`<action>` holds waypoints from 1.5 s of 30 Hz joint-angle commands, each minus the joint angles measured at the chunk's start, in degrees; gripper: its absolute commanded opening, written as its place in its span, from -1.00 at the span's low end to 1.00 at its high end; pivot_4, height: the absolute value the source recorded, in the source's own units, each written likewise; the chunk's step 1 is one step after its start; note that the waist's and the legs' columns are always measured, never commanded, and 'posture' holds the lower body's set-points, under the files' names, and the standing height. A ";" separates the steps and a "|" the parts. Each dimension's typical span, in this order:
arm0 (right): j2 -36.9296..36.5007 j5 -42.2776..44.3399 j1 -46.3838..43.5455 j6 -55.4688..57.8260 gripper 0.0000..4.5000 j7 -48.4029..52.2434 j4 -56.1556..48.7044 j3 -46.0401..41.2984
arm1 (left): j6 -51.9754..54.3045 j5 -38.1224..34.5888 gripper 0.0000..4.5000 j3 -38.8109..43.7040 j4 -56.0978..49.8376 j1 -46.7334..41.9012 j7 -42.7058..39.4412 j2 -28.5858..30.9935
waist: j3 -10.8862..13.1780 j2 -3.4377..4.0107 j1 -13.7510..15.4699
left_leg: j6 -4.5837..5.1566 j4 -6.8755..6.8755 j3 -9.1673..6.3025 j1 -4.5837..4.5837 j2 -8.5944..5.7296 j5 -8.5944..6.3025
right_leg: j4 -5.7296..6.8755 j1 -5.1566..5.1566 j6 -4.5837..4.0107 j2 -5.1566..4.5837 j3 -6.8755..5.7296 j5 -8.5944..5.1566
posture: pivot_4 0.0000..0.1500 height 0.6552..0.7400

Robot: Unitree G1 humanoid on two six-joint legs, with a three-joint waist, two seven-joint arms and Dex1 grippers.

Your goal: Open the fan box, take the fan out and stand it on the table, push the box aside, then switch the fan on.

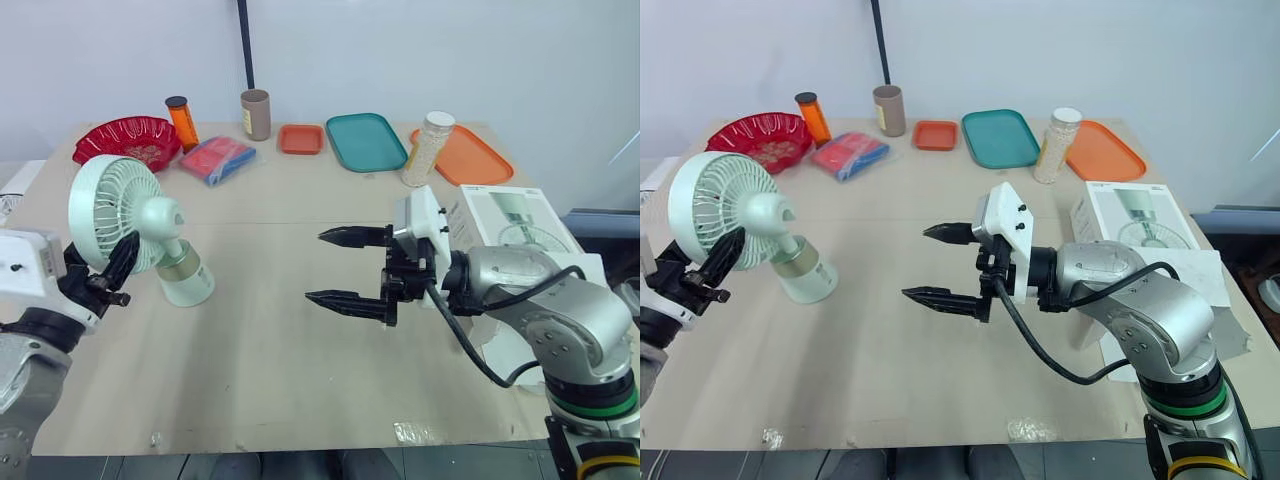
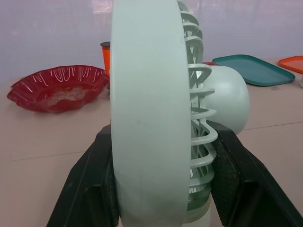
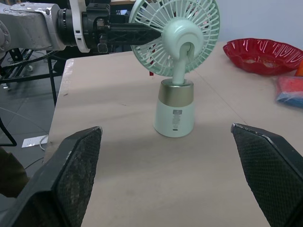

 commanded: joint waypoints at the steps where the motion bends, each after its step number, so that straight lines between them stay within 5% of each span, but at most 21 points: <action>1: 0.40 -0.39 -2.21 1.09 1.00 -2.76 -0.43 -0.99 | 0.97 -5.12 -0.16 -4.78 -5.74 -6.13 4.43 -0.32 | 0.00 -0.01 0.00 | 0.00 0.00 0.00 -0.01 0.00 0.00 | 0.00 -0.01 0.00 0.00 0.00 0.00 | 1.00 1.00; 18: 7.24 -11.57 -8.85 2.62 1.00 -12.31 5.84 8.43 | 4.00 -6.27 -0.16 -16.03 -3.79 -17.40 9.79 -2.06 | 0.02 0.00 -0.13 | -0.04 0.01 -0.06 -0.09 0.01 0.03 | 0.00 -0.08 -0.01 0.03 -0.06 0.01 | 1.00 1.00; 42: 21.42 -21.23 -12.94 2.63 1.00 -18.34 16.27 13.15 | 7.13 -9.55 -0.16 -18.32 -0.99 -22.33 11.46 -1.86 | 0.02 0.01 -0.30 | -0.32 0.03 -0.28 -0.37 -0.03 0.18 | 0.06 -0.30 -0.02 -0.02 -0.23 0.04 | 1.00 1.00; 45: 22.43 -21.46 -13.14 2.75 0.73 -18.45 16.91 13.30 | 7.09 -9.21 -0.16 -18.42 -0.46 -22.88 8.99 -0.43 | 0.02 0.01 -0.32 | -0.34 0.03 -0.31 -0.40 -0.03 0.19 | 0.06 -0.31 -0.02 -0.02 -0.25 0.04 | 1.00 1.00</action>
